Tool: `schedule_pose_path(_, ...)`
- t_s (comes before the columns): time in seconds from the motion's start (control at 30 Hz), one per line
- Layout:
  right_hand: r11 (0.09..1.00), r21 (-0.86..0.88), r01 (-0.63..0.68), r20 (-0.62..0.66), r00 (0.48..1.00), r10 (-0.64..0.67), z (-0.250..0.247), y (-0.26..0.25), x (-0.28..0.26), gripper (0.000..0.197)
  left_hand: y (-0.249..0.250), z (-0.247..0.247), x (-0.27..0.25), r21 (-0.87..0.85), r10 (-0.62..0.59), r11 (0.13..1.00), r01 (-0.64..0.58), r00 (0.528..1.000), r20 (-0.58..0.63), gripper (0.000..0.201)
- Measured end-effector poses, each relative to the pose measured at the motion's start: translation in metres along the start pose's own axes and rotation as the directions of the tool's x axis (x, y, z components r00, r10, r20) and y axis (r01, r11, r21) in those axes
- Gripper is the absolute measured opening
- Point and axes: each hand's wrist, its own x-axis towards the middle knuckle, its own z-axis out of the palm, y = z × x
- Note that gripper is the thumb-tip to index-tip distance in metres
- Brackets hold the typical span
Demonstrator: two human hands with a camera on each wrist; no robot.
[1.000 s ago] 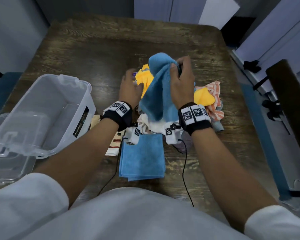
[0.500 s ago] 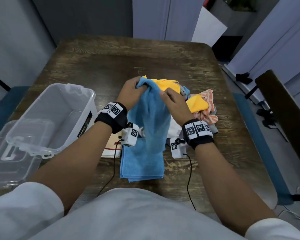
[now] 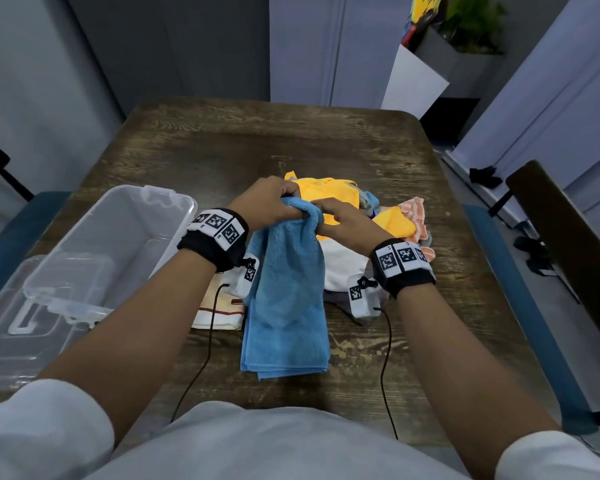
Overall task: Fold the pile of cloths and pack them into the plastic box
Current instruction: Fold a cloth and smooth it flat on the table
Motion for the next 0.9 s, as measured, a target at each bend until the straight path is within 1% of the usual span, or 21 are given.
schedule_pose_path(0.03,1.0,-0.015,-0.011,-0.056,0.998,0.01,0.001,0.003,0.0,0.009,-0.002,-0.002,-0.001,0.024,-0.009,1.0,0.009,1.0,-0.014,0.018)
schedule_pose_path(0.07,0.999,-0.037,-0.028,-0.123,0.992,0.024,0.0,0.006,0.001,0.006,-0.004,-0.004,-0.002,0.046,-0.021,0.999,0.022,0.999,-0.03,0.017)
schedule_pose_path(0.17,0.985,-0.127,-0.119,-0.283,0.956,0.079,-0.004,0.018,-0.001,0.016,-0.014,-0.014,-0.006,0.117,-0.082,0.989,0.087,0.995,-0.052,0.015)
schedule_pose_path(0.23,0.969,-0.176,-0.172,-0.329,0.938,0.107,-0.008,0.025,-0.003,0.021,-0.02,-0.02,-0.01,0.164,-0.11,0.98,0.116,0.993,-0.04,0.013)
schedule_pose_path(0.3,0.953,-0.199,-0.228,-0.347,0.926,0.149,-0.012,0.03,-0.006,0.025,-0.025,-0.027,-0.012,0.204,-0.132,0.969,0.136,0.991,-0.035,0.008)
schedule_pose_path(0.33,0.947,-0.21,-0.243,-0.356,0.921,0.157,-0.012,0.033,-0.007,0.028,-0.027,-0.03,-0.013,0.214,-0.147,0.965,0.153,0.988,-0.041,0.01)
schedule_pose_path(0.4,0.939,-0.218,-0.264,-0.372,0.912,0.17,-0.013,0.036,-0.01,0.031,-0.032,-0.036,-0.014,0.202,-0.18,0.961,0.191,0.981,-0.075,0.025)
schedule_pose_path(0.43,0.936,-0.214,-0.278,-0.377,0.908,0.184,-0.013,0.038,-0.012,0.03,-0.034,-0.039,-0.014,0.185,-0.189,0.961,0.206,0.976,-0.106,0.029)
schedule_pose_path(0.47,0.934,-0.207,-0.29,-0.383,0.903,0.196,-0.013,0.041,-0.013,0.028,-0.036,-0.041,-0.014,0.167,-0.189,0.963,0.212,0.971,-0.144,0.028)
schedule_pose_path(0.57,0.925,-0.216,-0.313,-0.378,0.9,0.216,-0.013,0.046,-0.015,0.016,-0.037,-0.05,-0.016,0.05,-0.199,0.974,0.222,0.939,-0.281,0.019)
schedule_pose_path(0.63,0.92,-0.234,-0.315,-0.367,0.905,0.217,-0.015,0.045,-0.013,0.008,-0.039,-0.052,-0.014,-0.058,-0.219,0.975,0.213,0.895,-0.389,0.012)
schedule_pose_path(0.67,0.916,-0.248,-0.315,-0.368,0.905,0.211,-0.016,0.044,-0.012,0.006,-0.039,-0.053,-0.013,-0.131,-0.24,0.971,0.202,0.867,-0.437,0.007)
schedule_pose_path(0.7,0.908,-0.272,-0.317,-0.381,0.902,0.2,-0.017,0.043,-0.011,0.007,-0.038,-0.054,-0.012,-0.205,-0.259,0.962,0.181,0.841,-0.475,0.009)
schedule_pose_path(0.73,0.897,-0.308,-0.317,-0.411,0.895,0.175,-0.018,0.043,-0.009,0.008,-0.037,-0.054,-0.011,-0.266,-0.276,0.951,0.158,0.823,-0.497,0.016)
schedule_pose_path(0.8,0.864,-0.362,-0.35,-0.48,0.864,0.148,-0.02,0.042,-0.005,0.009,-0.028,-0.054,-0.011,-0.339,-0.275,0.935,0.105,0.818,-0.505,0.024)
schedule_pose_path(0.87,0.864,-0.315,-0.394,-0.513,0.836,0.194,-0.023,0.036,-0.004,0.009,-0.018,-0.055,-0.012,-0.37,-0.242,0.928,0.043,0.826,-0.509,0.029)
schedule_pose_path(0.9,0.872,-0.274,-0.405,-0.506,0.832,0.227,-0.024,0.033,-0.005,0.009,-0.014,-0.055,-0.012,-0.397,-0.234,0.918,0.014,0.826,-0.513,0.032)
